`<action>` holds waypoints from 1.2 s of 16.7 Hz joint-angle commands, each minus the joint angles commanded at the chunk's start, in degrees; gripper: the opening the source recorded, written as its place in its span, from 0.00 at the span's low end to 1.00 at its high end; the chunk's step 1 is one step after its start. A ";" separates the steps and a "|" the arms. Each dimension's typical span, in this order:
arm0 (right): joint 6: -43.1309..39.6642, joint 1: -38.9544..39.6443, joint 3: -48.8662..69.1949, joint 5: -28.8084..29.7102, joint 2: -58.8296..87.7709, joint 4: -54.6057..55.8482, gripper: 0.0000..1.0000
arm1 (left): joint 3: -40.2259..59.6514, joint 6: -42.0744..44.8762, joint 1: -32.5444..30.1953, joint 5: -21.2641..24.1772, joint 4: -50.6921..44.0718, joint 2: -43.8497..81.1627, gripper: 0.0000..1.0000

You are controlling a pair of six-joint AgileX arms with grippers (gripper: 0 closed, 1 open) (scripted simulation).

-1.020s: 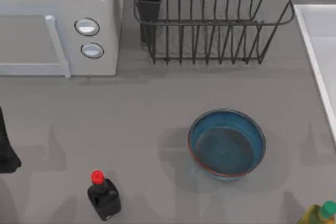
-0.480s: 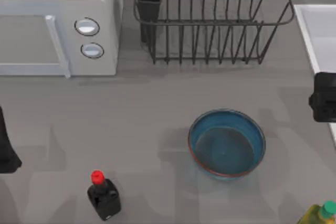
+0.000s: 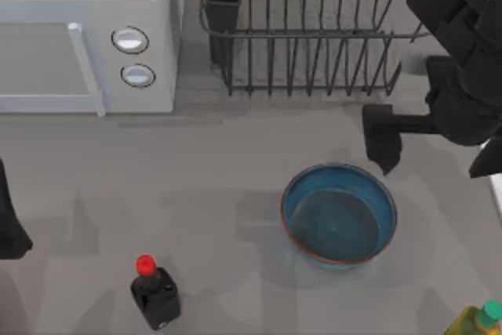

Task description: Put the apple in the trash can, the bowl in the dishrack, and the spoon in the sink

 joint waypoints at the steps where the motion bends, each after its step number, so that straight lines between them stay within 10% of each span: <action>1: 0.75 0.73 2.31 0.11 2.68 -1.71 1.00 | 0.00 0.00 0.00 0.00 0.00 0.00 1.00; 11: 2.14 1.97 5.89 0.39 7.86 -4.02 1.00 | 0.00 0.00 0.00 0.00 0.00 0.00 1.00; 20: 2.50 2.34 -7.97 0.44 13.91 16.12 1.00 | 0.00 0.00 0.00 0.00 0.00 0.00 1.00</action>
